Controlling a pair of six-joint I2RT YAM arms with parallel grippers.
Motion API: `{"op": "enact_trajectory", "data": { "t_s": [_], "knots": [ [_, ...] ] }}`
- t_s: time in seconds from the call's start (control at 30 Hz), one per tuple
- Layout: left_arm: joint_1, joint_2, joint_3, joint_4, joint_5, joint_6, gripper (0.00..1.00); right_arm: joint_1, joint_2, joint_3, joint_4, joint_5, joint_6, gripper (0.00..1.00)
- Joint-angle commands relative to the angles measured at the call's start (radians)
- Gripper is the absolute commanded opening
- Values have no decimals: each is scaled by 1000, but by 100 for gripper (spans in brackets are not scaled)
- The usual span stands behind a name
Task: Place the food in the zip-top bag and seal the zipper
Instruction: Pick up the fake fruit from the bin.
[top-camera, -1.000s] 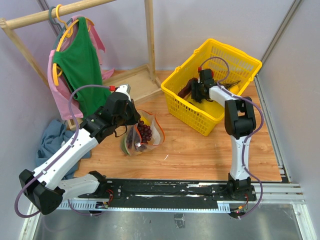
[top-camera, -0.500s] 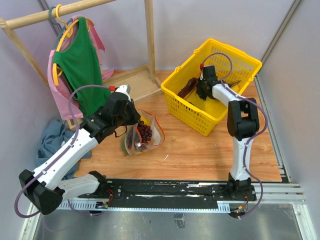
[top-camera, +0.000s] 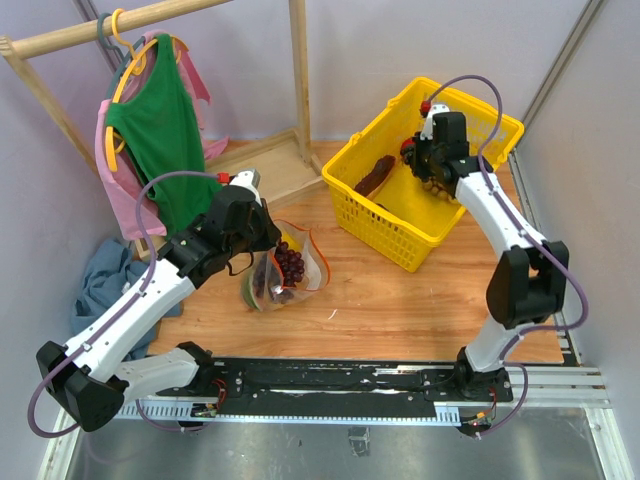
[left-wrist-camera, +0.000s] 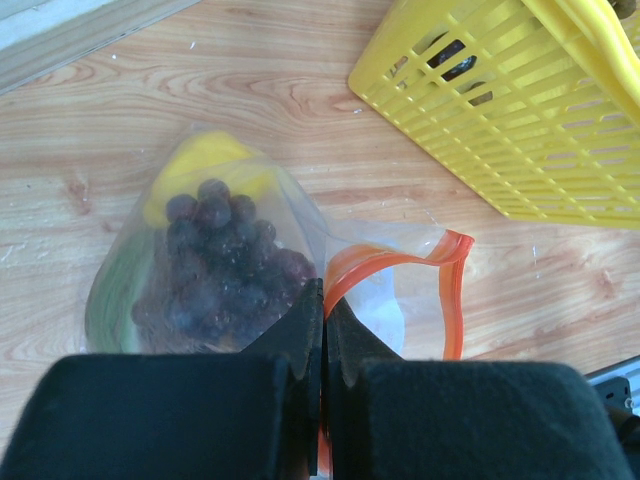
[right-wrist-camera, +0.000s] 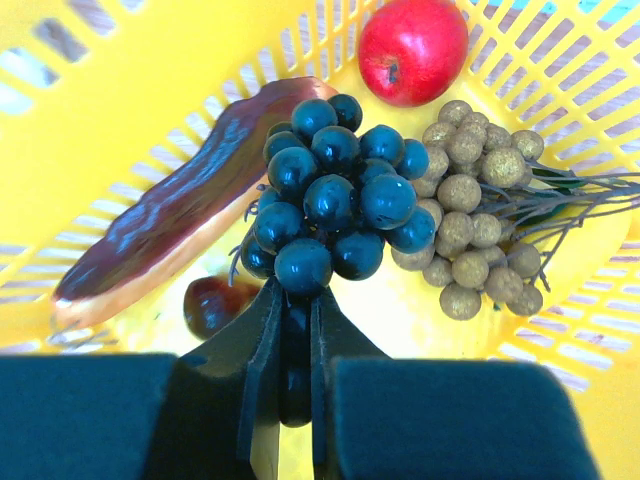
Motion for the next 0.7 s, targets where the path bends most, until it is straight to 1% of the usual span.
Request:
{"op": "enact_trajectory", "data": {
  "t_s": [0.0, 0.2, 0.3, 0.4, 0.53, 0.67],
  "knots": [
    [5, -17, -9, 49, 22, -6, 0, 37, -146, -60, -56, -65, 43, 1],
    [5, -13, -2, 52, 17, -4, 0, 157, -347, -136, -67, -50, 79, 1],
    [5, -13, -2, 58, 22, -5, 0, 217, -419, -159, -76, -67, 92, 1],
    [5, -14, 1, 59, 17, -4, 0, 271, -474, -191, -77, -100, 110, 1],
    [5, -7, 7, 61, 5, -1, 0, 371, -531, -231, -77, -100, 96, 1],
    [5, 6, 12, 62, 19, -5, 0, 446, -554, -244, -66, -209, 98, 1]
  ]
}}
